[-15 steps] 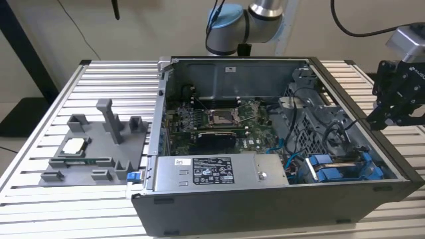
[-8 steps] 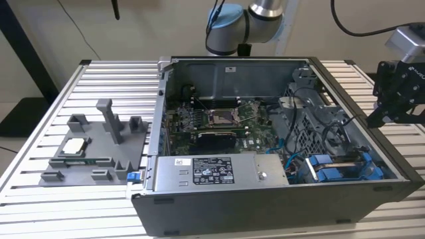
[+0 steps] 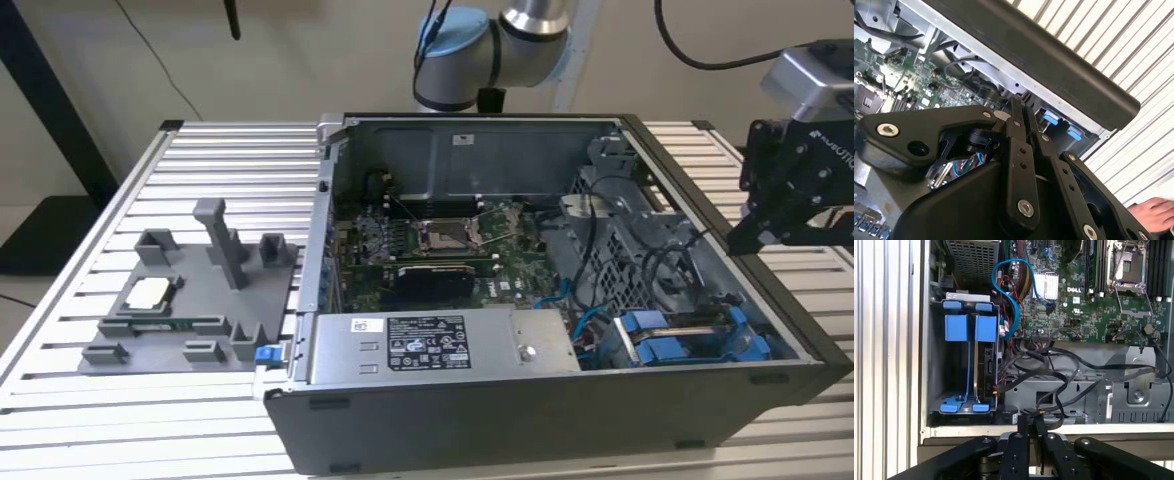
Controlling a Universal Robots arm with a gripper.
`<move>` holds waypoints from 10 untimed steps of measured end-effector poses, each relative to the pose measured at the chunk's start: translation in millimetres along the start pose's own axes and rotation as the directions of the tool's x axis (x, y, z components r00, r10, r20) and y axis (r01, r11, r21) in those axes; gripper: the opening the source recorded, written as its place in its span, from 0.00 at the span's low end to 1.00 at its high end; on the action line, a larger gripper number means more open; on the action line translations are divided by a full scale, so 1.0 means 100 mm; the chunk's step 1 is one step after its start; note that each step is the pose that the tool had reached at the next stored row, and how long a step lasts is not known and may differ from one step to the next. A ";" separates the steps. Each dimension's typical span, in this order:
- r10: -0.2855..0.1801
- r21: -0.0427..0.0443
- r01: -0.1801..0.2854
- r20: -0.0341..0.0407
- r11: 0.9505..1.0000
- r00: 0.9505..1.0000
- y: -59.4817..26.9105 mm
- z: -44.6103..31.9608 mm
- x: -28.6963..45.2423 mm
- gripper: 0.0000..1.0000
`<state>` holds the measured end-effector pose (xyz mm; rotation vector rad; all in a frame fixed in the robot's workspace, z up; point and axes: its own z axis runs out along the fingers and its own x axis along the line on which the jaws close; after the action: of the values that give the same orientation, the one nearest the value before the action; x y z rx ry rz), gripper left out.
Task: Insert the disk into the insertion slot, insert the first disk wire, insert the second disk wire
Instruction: 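Insert the second disk wire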
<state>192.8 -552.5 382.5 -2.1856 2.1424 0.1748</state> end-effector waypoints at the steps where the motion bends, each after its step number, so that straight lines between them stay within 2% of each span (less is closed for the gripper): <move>1: 0.000 0.001 0.000 0.000 1.000 1.000 0.032 0.000 -0.001 0.16; 10: -0.002 0.013 0.002 0.000 1.000 1.000 0.380 0.008 -0.007 0.16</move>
<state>154.8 -552.5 382.8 -2.1804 2.1354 0.1596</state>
